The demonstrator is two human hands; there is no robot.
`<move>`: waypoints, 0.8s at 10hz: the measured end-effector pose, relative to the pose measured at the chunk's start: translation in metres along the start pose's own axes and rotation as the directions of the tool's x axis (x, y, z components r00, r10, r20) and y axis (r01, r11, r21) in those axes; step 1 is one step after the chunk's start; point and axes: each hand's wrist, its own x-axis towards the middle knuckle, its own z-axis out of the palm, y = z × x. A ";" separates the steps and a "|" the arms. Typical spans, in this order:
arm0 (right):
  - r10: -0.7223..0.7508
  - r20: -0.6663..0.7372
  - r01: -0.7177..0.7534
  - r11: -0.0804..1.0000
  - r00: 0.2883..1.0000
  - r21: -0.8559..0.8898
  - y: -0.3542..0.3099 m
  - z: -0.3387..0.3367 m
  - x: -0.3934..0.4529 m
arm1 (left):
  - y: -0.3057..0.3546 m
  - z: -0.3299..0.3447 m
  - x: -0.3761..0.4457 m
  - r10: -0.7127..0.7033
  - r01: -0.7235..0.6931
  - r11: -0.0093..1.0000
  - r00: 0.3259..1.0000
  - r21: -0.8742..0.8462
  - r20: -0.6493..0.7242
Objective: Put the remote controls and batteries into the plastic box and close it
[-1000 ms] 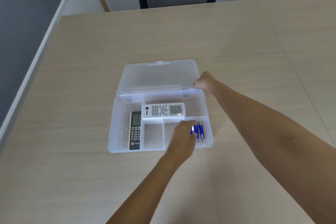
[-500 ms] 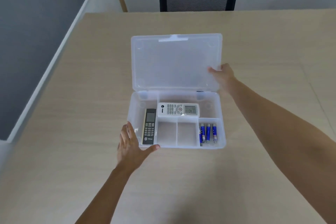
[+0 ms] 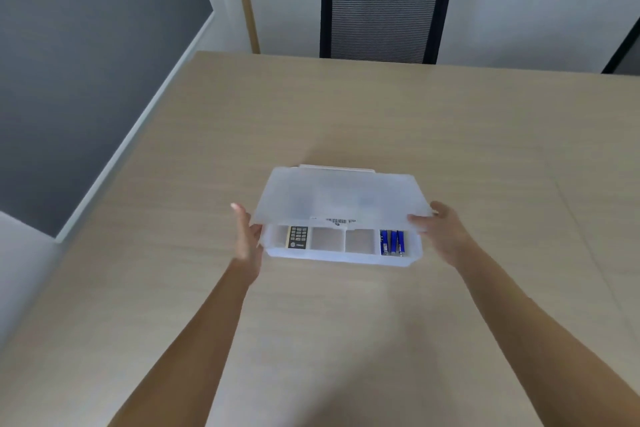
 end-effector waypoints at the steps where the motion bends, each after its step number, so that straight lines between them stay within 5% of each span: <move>1: -0.128 -0.104 0.086 0.939 0.986 -0.334 0.027 0.020 -0.011 | -0.003 0.010 -0.005 0.043 -0.012 0.924 0.996 0.383 -0.072; 2: -0.087 -0.073 0.048 0.905 0.994 -0.423 0.049 0.030 -0.016 | -0.016 0.019 -0.007 0.157 -0.033 0.703 0.981 0.710 -0.110; 3: -0.035 -0.141 -0.035 0.886 0.989 -0.462 0.069 0.038 -0.010 | -0.034 0.024 0.001 0.130 -0.006 0.607 0.987 0.795 -0.092; 6: -0.121 -0.170 0.029 0.884 0.978 -0.467 0.060 0.048 -0.021 | -0.022 0.019 -0.002 0.225 -0.077 0.534 0.973 0.842 -0.053; 8: -0.212 -0.135 0.126 0.875 0.968 -0.468 0.039 0.036 -0.030 | -0.036 0.010 -0.017 0.255 -0.056 0.634 0.957 0.772 -0.141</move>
